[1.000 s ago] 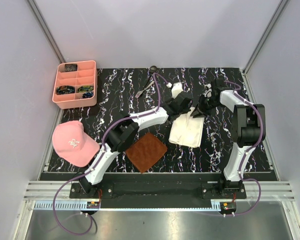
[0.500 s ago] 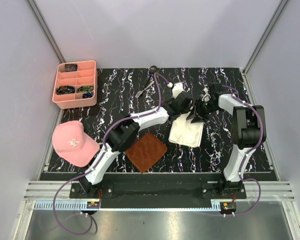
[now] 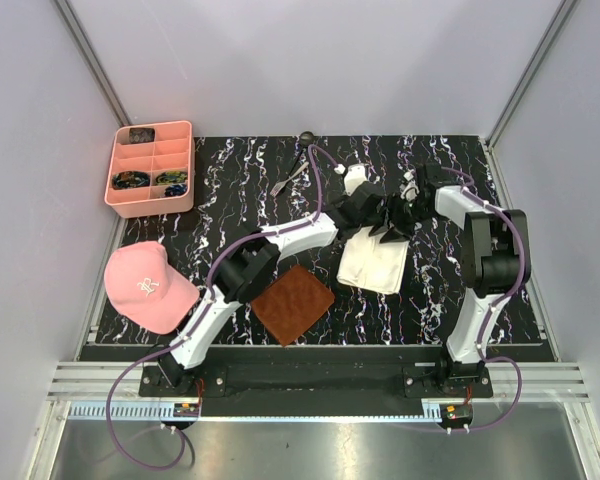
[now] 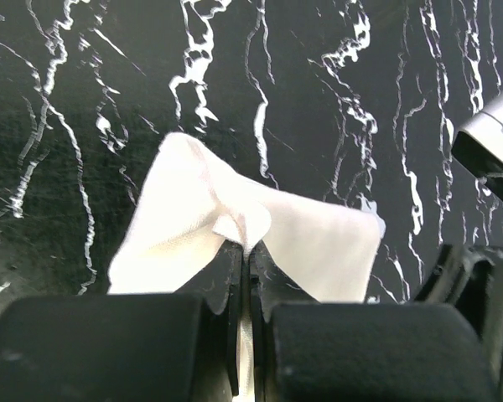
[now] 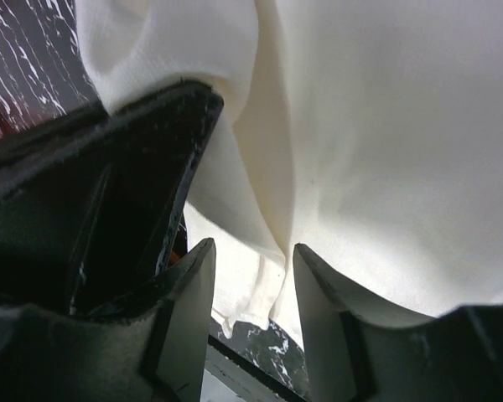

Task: Fold the napkin into a case and place the utensils inside
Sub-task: Fold the lower triangle-folded napkin at the center of the board, then smooth out the 2/3-rectangle-folded napkin at the center of the board.

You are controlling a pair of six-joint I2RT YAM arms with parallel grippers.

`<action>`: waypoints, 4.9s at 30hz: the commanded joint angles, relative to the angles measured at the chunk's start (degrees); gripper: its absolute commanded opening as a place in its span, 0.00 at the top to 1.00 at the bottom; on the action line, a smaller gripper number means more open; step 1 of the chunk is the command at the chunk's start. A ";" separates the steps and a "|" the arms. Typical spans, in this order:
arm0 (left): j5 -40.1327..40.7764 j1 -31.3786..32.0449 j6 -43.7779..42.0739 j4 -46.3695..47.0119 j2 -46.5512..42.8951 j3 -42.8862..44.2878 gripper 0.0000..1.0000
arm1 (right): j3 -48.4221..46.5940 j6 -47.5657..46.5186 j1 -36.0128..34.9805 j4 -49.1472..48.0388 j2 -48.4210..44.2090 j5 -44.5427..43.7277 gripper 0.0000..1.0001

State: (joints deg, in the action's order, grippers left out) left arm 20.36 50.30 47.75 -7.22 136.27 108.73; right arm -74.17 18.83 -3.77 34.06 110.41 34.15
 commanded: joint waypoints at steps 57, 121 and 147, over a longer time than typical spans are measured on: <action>-31.17 -0.38 -5.82 8.44 -16.74 -31.21 0.99 | -12.57 -1.25 2.19 1.71 10.70 -2.60 0.96; -39.61 -2.58 -0.11 7.05 -13.84 -28.66 0.96 | -26.21 -0.20 2.28 5.22 10.28 -11.92 0.51; -42.86 -3.10 0.15 7.05 -19.10 -27.69 0.85 | -20.05 -0.81 0.34 0.04 15.36 -10.85 0.82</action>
State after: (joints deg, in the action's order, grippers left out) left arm -20.08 48.18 48.16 -0.91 124.20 81.28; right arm -94.65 20.08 -5.02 34.96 126.32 27.75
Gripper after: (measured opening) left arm 0.111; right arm 0.182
